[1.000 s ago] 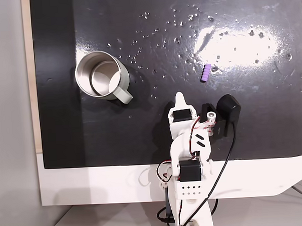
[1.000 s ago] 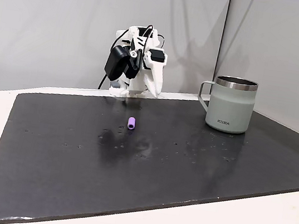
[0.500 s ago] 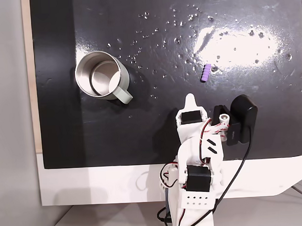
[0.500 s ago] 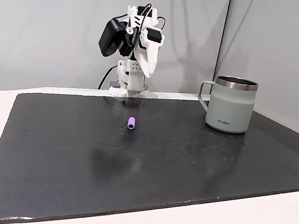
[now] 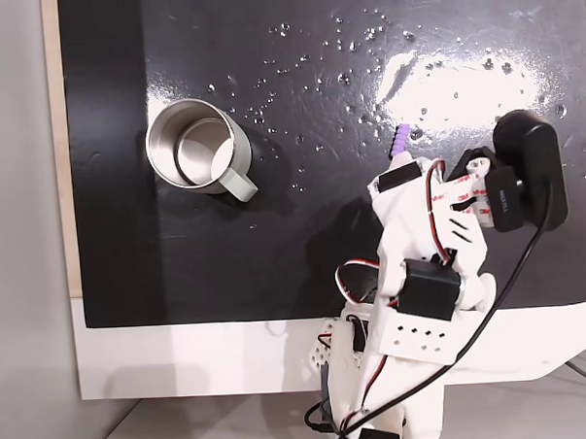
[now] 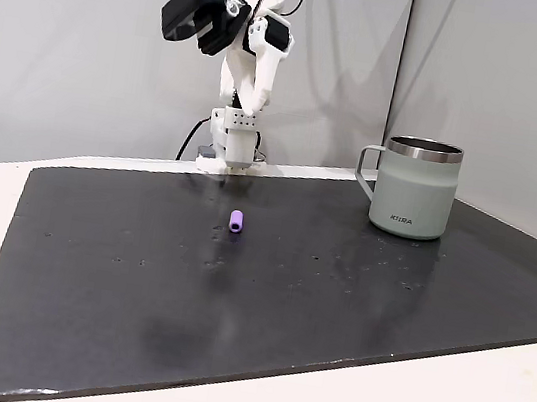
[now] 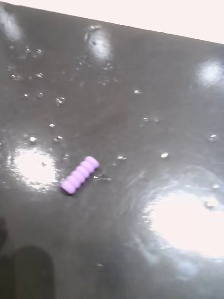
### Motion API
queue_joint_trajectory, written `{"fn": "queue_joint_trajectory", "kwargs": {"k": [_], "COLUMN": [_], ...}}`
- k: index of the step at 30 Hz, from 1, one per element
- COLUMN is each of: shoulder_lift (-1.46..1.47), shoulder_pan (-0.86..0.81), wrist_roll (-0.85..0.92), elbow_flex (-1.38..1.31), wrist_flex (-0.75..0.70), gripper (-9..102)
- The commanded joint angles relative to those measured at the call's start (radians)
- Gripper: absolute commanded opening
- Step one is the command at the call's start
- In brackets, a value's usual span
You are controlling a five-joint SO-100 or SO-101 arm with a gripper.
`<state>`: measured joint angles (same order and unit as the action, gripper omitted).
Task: Grasp a pengrip and put it in the cup.
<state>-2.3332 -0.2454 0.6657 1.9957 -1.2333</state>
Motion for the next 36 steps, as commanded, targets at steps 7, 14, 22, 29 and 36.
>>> {"fn": "queue_joint_trajectory", "kwargs": {"k": [7,14,22,29,36], "shoulder_lift": [0.413,0.693,0.842,0.95,1.054], "shoulder_pan": [-0.067,-0.061,-0.009,0.009,-0.051], "wrist_roll": [0.195,0.347,0.463,0.6,0.673], "elbow_flex": [-0.425,-0.653,-0.784,-0.896,-1.025], "wrist_flex": [-0.107,-0.259,-0.413,-0.529,-0.531], "gripper": [0,0,0,0,23]}}
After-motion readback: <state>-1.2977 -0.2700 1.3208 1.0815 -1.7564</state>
